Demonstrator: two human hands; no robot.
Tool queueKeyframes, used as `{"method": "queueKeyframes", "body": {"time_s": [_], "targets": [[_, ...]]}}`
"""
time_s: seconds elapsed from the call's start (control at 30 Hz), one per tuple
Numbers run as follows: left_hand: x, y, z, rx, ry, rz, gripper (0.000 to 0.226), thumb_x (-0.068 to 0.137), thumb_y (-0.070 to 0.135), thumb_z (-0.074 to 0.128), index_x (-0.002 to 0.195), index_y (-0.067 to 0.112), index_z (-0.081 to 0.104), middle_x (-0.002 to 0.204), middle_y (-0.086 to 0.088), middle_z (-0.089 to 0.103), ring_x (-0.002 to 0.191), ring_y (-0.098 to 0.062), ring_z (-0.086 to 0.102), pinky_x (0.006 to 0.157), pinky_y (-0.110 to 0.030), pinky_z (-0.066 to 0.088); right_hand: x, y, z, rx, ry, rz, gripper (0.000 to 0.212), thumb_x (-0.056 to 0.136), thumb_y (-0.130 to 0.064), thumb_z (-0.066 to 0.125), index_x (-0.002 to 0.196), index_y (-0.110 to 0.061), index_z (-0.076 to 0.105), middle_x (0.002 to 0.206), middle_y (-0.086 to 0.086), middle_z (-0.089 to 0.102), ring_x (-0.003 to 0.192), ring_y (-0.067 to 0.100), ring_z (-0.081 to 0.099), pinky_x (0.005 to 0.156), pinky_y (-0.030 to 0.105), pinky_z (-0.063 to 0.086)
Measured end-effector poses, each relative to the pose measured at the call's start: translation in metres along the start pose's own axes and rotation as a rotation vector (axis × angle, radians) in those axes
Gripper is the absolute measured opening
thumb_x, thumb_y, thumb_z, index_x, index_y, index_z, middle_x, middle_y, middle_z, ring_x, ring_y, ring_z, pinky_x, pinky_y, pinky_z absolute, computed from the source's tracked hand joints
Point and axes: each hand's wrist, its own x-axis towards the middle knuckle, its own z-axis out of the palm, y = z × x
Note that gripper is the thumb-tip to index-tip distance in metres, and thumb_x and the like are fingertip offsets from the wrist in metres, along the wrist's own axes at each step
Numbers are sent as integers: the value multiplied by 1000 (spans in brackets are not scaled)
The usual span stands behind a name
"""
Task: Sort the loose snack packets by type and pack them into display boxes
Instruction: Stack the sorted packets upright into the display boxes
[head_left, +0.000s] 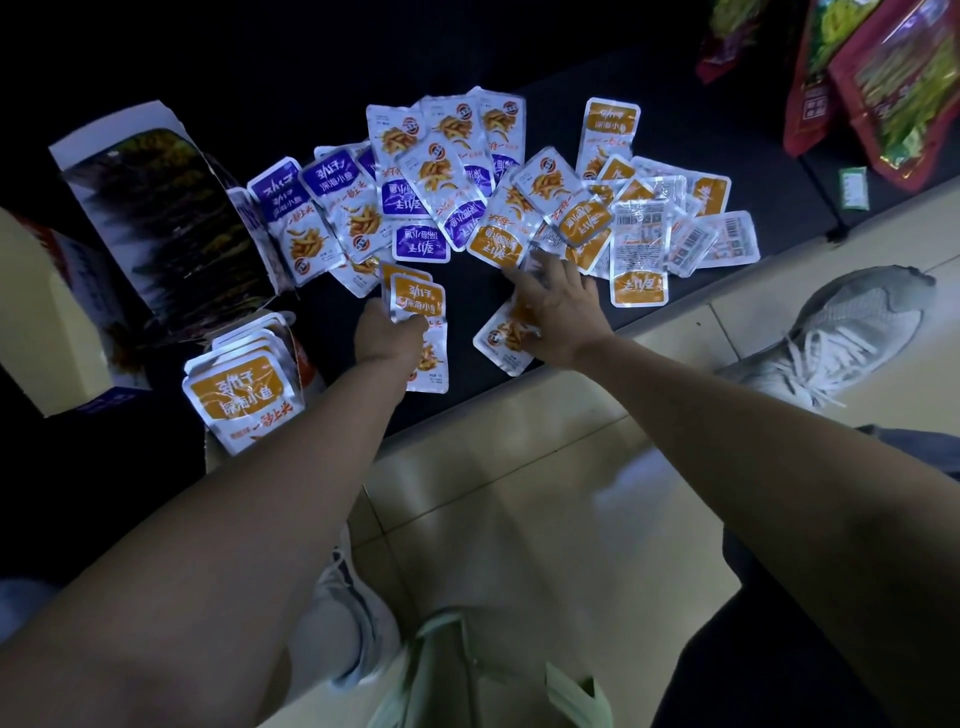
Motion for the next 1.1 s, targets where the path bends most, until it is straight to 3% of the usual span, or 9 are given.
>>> {"method": "queueKeyframes", "body": {"time_s": [0.2,0.27,0.37,0.43,0.57,0.67,0.8,0.9,1.1], "targets": [[1,0,5,9,-27,11,35,89,7,61,123,7,53,120,-10,62,106,-27,62,85,-37,51,3,10,0,11,197,230,56,79,-11,66,130,-14,43,134,16,39,122,34,39,96,43,42],[1,0,7,-4,-29,13,33,89,7,61,121,6,53,118,-9,62,103,-27,63,81,-36,49,1,12,-2,46,272,306,57,79,-31,70,124,-8,43,123,15,44,112,32,45,91,41,44],[1,1,8,-27,-27,1,32,88,7,61,119,7,53,116,-9,63,101,-27,63,79,-36,49,1,5,2,124,212,449,88,66,-67,70,121,-6,41,118,16,47,108,32,48,91,42,41],[-1,1,9,-32,-31,-6,32,88,7,61,119,7,53,116,-9,63,100,-27,63,79,-37,50,0,-4,8,88,123,496,106,57,-75,72,128,-6,35,123,17,45,114,33,45,94,39,39],[-1,2,7,-33,-31,-9,32,89,6,60,121,7,53,116,-9,62,99,-25,62,78,-36,49,1,-21,16,189,91,461,101,67,-37,84,142,-11,21,128,19,35,115,32,40,91,31,36],[2,3,4,-47,-26,-4,34,90,6,60,123,7,53,120,-11,62,105,-28,62,82,-36,49,4,-27,17,533,163,450,99,70,-1,77,146,-20,17,128,18,31,107,36,49,87,33,42],[2,4,0,-46,-35,-16,36,91,6,58,126,8,52,122,-9,61,108,-27,61,83,-37,49,5,-23,14,862,173,477,87,78,0,72,143,-14,15,129,16,48,111,32,56,88,35,46],[1,6,-2,-56,-43,-32,35,92,5,56,127,7,52,121,-10,61,107,-27,61,79,-36,48,7,-20,4,1365,76,526,81,81,8,69,139,-10,15,121,8,53,108,19,57,88,34,52],[-13,8,-3,-40,-143,-102,16,94,7,50,104,8,62,101,-13,67,86,-29,65,74,-37,53,-14,-26,-15,1433,-489,402,25,88,5,60,110,-4,55,100,9,68,89,19,67,74,27,58]]}}
